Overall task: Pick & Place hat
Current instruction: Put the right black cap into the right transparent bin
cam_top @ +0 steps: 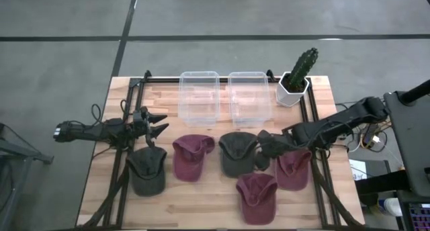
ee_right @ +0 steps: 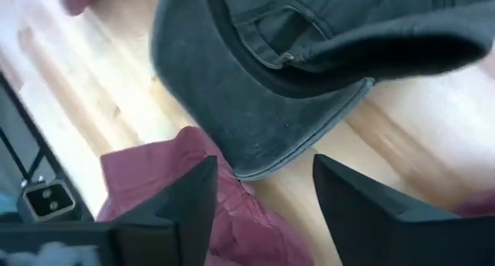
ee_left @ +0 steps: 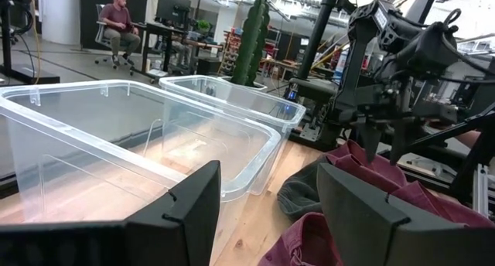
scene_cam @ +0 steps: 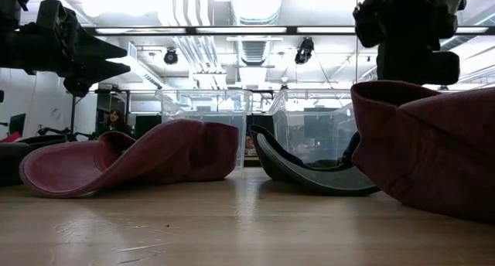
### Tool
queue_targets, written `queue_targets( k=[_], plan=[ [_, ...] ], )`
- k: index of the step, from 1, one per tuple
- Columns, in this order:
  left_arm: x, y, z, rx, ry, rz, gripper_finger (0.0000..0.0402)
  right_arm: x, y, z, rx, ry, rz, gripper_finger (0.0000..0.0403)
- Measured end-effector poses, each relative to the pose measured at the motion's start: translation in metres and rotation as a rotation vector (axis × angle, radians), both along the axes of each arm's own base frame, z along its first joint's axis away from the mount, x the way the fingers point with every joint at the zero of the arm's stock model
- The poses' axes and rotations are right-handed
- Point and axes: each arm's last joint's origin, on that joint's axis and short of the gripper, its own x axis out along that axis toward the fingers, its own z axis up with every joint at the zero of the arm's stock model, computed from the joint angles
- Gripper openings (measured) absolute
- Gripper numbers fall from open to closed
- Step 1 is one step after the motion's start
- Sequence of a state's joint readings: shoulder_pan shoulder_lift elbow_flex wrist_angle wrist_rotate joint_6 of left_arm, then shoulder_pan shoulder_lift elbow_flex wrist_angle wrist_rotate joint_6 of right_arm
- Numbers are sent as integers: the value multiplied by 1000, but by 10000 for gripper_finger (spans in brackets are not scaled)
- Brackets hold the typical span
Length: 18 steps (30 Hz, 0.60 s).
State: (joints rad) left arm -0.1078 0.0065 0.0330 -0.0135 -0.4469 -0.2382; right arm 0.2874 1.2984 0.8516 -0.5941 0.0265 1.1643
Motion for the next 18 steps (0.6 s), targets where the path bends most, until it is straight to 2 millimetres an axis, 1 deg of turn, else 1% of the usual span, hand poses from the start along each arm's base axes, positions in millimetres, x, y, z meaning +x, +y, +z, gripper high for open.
queue_targets(
  k=[5, 11, 18],
  plan=[
    [0, 0, 0, 0, 1, 0, 208, 7, 2, -14, 28, 63, -83, 228],
    [0, 0, 0, 0, 2, 0, 208, 14, 4, -31, 17, 132, -143, 231],
    [0, 0, 0, 0, 3, 0, 208, 20, 3, -33, -20, 86, -190, 233]
  ],
)
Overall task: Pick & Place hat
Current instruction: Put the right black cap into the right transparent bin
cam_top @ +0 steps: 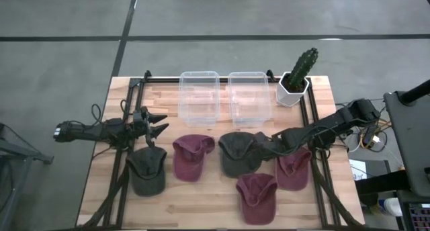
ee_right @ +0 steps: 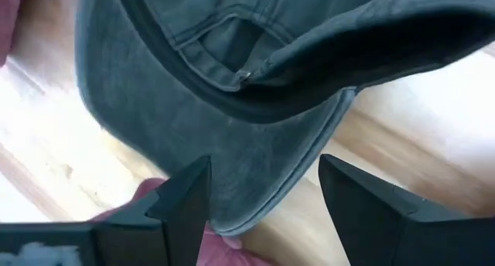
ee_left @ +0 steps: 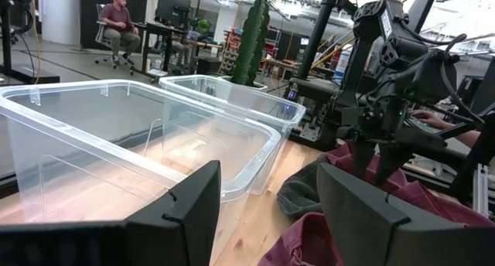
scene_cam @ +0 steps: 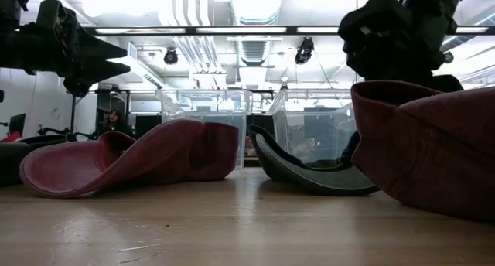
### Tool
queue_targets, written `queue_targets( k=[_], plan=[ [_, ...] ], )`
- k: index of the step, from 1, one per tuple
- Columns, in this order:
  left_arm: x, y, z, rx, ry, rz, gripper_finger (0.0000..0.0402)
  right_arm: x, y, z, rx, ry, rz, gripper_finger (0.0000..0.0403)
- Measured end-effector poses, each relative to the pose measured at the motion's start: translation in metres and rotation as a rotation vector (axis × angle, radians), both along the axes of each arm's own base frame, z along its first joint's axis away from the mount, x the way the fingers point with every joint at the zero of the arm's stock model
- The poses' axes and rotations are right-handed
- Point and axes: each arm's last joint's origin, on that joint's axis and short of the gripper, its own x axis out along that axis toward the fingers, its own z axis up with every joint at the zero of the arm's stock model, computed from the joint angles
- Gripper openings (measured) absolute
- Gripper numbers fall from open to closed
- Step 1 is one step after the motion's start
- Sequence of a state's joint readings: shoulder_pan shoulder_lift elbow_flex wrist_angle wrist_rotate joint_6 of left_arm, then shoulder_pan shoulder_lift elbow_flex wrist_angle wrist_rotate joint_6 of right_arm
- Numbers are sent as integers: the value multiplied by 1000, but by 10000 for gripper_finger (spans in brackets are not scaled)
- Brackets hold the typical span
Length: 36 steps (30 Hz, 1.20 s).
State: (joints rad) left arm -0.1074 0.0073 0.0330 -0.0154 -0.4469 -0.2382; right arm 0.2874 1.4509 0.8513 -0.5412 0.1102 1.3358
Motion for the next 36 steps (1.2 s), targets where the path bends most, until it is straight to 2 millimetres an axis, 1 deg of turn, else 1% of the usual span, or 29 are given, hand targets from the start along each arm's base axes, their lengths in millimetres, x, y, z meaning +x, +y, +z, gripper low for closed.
queue_targets(
  k=[12, 18, 24, 26, 31, 34, 36],
  plan=[
    [1, 0, -1, 1, 9, 0, 208, -3, -1, -5, -9, 39, -57, 231],
    [1, 0, -1, 1, 14, 0, 208, -6, -2, -16, -13, 62, -73, 231],
    [1, 0, -1, 1, 16, 0, 208, -1, -1, -28, 11, -4, -85, 231],
    [2, 0, -2, 2, 22, 0, 208, -2, -1, -33, 8, 13, -95, 231],
    [2, 0, -2, 3, 25, 0, 208, 3, 0, -39, -4, -1, -106, 230],
    [3, 0, -2, 4, 31, 0, 208, 6, 1, -42, 1, -15, -110, 219],
    [3, 0, -2, 4, 32, 0, 208, 7, 1, -41, 9, -24, -120, 200]
  ],
)
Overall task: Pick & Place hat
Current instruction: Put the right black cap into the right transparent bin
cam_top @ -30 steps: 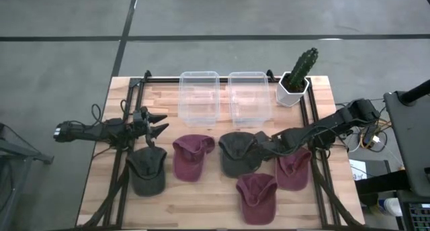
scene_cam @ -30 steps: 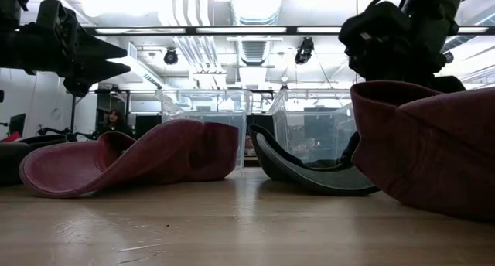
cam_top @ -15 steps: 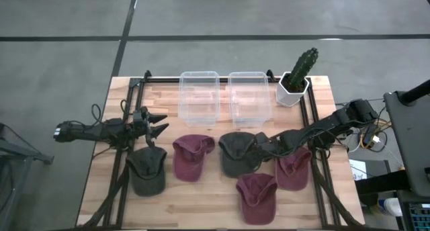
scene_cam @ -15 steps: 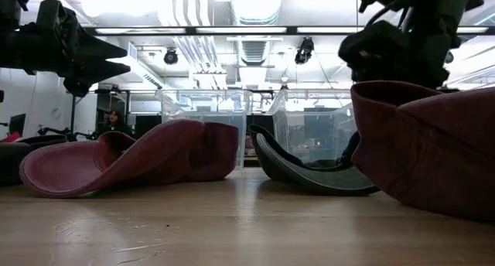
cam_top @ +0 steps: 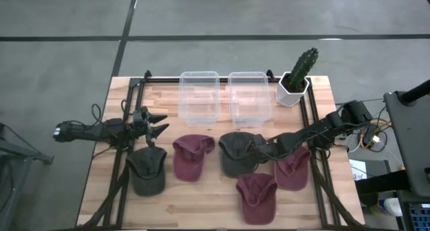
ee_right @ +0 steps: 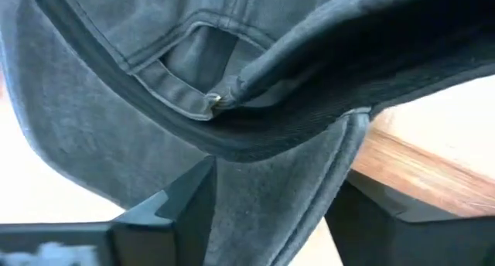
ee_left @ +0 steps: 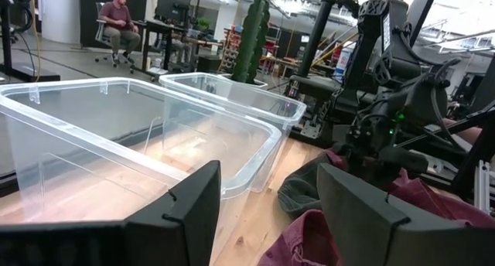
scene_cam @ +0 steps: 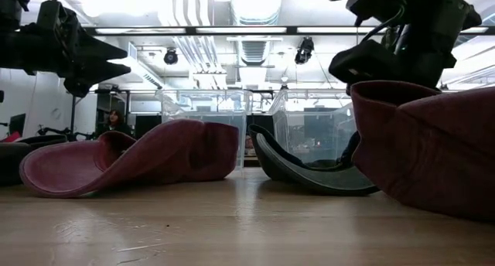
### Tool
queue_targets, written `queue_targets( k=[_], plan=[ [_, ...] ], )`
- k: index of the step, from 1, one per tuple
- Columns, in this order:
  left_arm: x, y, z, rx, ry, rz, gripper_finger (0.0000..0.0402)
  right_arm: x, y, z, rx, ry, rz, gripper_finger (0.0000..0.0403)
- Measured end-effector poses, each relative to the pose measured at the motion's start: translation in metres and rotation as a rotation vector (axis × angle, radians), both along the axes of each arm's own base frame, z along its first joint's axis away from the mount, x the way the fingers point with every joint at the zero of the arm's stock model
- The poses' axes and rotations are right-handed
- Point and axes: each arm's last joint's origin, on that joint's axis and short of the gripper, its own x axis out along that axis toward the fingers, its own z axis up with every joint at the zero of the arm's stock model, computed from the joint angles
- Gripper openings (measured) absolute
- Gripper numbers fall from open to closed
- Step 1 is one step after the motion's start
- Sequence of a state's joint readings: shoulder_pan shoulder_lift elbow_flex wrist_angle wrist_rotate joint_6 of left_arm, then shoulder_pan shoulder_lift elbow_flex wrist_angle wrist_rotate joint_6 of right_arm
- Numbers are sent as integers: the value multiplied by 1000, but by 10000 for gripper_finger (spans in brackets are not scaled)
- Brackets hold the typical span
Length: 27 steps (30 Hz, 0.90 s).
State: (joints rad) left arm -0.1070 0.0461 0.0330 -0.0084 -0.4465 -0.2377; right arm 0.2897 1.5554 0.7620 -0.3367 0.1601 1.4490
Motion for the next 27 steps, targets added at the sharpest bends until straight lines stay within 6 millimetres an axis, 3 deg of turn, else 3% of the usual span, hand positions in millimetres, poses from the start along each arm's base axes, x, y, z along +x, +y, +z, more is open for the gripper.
queue_targets(
  k=[11, 18, 27],
  plan=[
    [0, 0, 0, 1, 3, -1, 208, 0, 0, 8, 42, -39, -63, 22],
    [0, 0, 0, 2, 4, -1, 208, -1, -1, 30, 37, -121, -67, 14],
    [0, 0, 0, 3, 4, 0, 208, -11, -4, 96, 13, -246, 5, 13]
  ],
)
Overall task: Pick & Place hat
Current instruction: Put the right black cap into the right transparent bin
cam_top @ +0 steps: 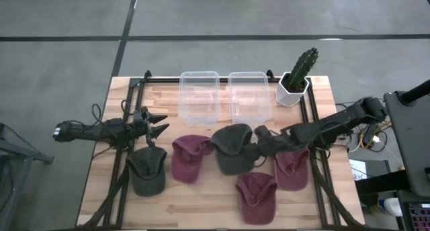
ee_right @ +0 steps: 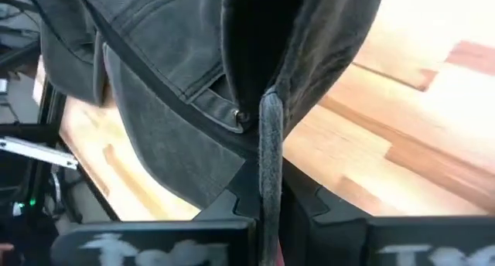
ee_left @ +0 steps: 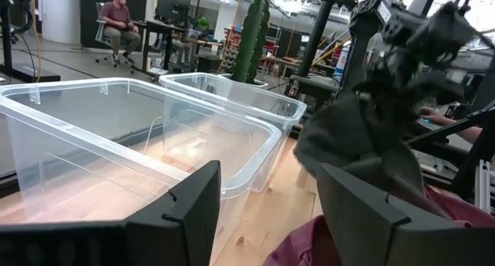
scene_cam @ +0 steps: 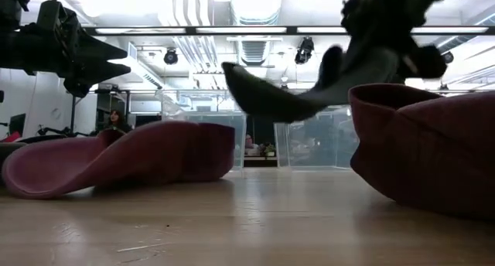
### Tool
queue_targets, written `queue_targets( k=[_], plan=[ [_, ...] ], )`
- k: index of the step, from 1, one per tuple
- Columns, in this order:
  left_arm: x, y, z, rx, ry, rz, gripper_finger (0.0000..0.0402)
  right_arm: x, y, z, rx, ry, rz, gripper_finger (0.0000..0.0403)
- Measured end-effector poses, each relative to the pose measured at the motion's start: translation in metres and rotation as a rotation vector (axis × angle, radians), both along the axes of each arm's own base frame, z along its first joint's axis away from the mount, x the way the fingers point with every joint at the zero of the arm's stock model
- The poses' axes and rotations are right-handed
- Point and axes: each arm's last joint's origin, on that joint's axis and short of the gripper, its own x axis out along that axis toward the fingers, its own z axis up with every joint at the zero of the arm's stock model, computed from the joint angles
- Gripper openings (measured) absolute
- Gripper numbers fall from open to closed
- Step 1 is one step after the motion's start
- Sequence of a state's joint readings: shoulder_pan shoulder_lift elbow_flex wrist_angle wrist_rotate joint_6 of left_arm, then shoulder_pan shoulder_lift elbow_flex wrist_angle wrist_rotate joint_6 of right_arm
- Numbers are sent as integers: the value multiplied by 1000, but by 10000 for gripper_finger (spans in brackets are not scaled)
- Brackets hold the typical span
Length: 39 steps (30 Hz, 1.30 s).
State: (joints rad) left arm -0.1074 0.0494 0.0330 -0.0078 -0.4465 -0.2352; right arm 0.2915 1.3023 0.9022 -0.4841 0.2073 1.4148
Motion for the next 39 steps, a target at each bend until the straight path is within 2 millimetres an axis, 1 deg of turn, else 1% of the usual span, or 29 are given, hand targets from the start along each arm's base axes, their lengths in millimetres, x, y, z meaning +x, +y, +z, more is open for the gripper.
queue_targets(
  k=[6, 10, 12, 16, 19, 23, 28, 34, 39],
  plan=[
    [0, 0, 0, 0, 0, 1, 208, -11, -2, 62, -66, -78, 80, 13],
    [0, 0, 0, 0, 0, 0, 208, -17, -7, 101, -186, -163, 70, 13],
    [0, 0, 0, 0, 0, 0, 208, -22, -12, 118, -266, -191, 42, 13],
    [0, 0, 0, 0, -1, 0, 208, -32, -26, 141, -421, -190, -24, 13],
    [0, 0, 0, 0, -1, 0, 208, -40, -40, 153, -543, -166, -80, 13],
    [0, 0, 0, -2, -1, 0, 208, -49, -64, 157, -658, -94, -129, 13],
    [0, 0, 0, -3, -2, 0, 208, -53, -92, 148, -722, 14, -186, 12],
    [0, 0, 0, -3, -2, 0, 208, -51, -117, 127, -675, 108, -191, 12],
    [0, 0, 0, -3, -2, 0, 208, -45, -127, 108, -627, 131, -209, 12]
  ],
)
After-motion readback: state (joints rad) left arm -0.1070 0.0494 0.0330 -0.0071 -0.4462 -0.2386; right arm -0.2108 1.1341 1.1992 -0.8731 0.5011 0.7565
